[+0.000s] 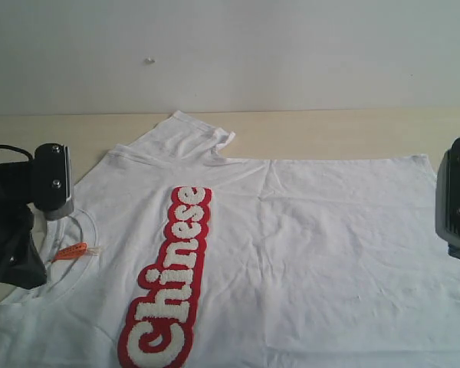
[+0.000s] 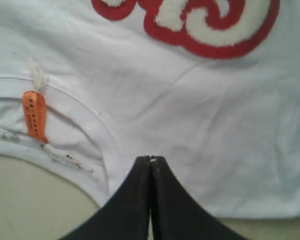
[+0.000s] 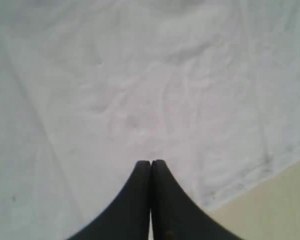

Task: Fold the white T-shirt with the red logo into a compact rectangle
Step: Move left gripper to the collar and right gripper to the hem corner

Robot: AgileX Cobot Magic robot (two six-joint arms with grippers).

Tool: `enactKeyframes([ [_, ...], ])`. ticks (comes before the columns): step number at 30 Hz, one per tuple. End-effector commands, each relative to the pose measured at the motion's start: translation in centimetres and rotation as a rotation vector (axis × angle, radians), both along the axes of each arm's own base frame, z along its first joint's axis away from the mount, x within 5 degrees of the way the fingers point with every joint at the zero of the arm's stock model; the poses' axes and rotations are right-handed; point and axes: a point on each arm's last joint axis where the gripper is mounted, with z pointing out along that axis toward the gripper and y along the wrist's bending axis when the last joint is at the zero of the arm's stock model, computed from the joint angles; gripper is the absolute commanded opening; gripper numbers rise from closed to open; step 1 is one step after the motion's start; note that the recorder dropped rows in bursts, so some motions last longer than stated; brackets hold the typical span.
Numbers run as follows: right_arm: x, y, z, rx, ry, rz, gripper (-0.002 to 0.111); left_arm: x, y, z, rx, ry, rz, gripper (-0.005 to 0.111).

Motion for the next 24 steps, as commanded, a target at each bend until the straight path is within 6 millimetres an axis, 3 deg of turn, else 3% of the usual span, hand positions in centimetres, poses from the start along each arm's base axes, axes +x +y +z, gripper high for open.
enactKeyframes([
  [1,-0.3,-1.1,0.0,-0.181,0.040,0.117,0.000,0.3,0.5,0.1,0.103,-0.065,-0.233,0.000],
  [6,-0.3,-1.2,-0.3,-0.191,0.070,0.124,0.000,0.3,0.5,0.1,0.123,-0.085,-0.370,0.000],
  [16,-0.3,-1.1,-0.6,-0.176,0.096,0.120,0.000,0.1,0.6,0.0,0.131,-0.061,-0.398,0.000],
  [24,-0.3,-0.2,0.0,-0.053,0.038,0.057,0.000,-0.5,0.8,-0.9,0.137,-0.031,-0.402,0.000],
])
